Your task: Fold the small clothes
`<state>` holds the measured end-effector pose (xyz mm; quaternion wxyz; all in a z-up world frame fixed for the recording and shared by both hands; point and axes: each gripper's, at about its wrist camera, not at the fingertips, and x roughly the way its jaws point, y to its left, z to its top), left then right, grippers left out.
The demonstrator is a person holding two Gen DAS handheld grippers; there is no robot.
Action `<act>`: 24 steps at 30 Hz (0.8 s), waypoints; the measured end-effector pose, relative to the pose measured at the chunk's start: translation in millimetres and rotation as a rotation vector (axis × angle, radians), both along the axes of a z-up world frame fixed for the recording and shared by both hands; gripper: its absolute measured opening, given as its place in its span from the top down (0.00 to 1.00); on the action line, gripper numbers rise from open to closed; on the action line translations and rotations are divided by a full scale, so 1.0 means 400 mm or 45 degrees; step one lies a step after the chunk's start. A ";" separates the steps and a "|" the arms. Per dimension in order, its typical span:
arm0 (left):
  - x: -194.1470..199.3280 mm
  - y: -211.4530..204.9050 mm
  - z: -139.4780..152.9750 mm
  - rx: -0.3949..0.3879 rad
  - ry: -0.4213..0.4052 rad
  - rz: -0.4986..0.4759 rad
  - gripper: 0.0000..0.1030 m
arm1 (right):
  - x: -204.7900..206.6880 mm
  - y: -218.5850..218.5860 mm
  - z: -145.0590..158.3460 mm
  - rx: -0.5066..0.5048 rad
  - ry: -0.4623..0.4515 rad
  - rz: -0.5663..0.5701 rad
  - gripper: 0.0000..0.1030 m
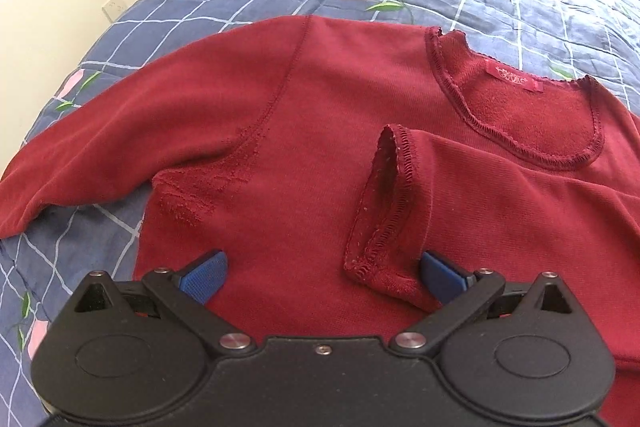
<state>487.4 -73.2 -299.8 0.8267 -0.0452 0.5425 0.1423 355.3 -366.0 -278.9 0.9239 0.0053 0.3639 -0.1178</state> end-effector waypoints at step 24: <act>-0.135 0.146 0.109 -0.017 -0.125 0.138 0.01 | -0.045 0.054 0.046 0.009 0.111 -0.115 0.00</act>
